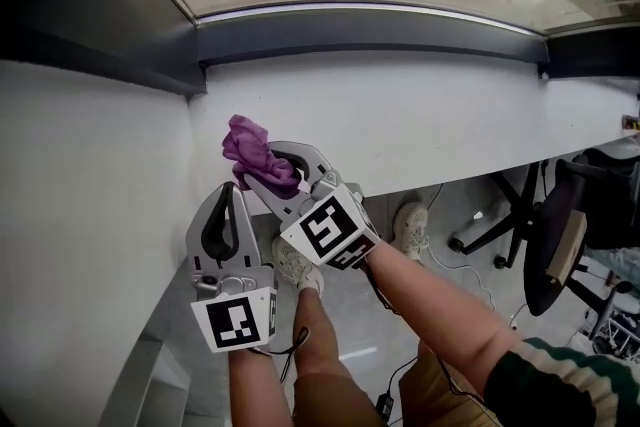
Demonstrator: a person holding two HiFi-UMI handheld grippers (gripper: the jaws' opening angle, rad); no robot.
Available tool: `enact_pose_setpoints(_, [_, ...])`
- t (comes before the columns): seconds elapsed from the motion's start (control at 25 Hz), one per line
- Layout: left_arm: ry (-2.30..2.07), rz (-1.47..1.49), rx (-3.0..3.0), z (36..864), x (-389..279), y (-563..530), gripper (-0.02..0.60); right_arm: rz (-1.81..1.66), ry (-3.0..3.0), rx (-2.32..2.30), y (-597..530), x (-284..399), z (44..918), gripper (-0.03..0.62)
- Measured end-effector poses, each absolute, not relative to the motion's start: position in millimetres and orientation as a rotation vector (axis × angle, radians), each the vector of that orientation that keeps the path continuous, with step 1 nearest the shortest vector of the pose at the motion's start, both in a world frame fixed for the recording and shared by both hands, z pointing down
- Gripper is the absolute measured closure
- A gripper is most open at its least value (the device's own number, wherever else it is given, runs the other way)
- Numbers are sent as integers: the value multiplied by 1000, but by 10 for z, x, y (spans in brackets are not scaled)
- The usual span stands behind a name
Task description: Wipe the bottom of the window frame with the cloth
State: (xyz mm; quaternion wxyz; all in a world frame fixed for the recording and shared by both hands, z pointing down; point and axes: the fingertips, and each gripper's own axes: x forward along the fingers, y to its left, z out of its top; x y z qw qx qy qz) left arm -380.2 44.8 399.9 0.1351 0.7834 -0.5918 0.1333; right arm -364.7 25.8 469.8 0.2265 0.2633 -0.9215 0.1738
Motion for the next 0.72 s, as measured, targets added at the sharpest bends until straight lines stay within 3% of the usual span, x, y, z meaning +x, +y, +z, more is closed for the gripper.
enact_pose_setpoints(0.72, [-1613, 405, 2411, 2434, -2511, 507, 575, 474, -2618, 935, 474, -1812, 2597, 445])
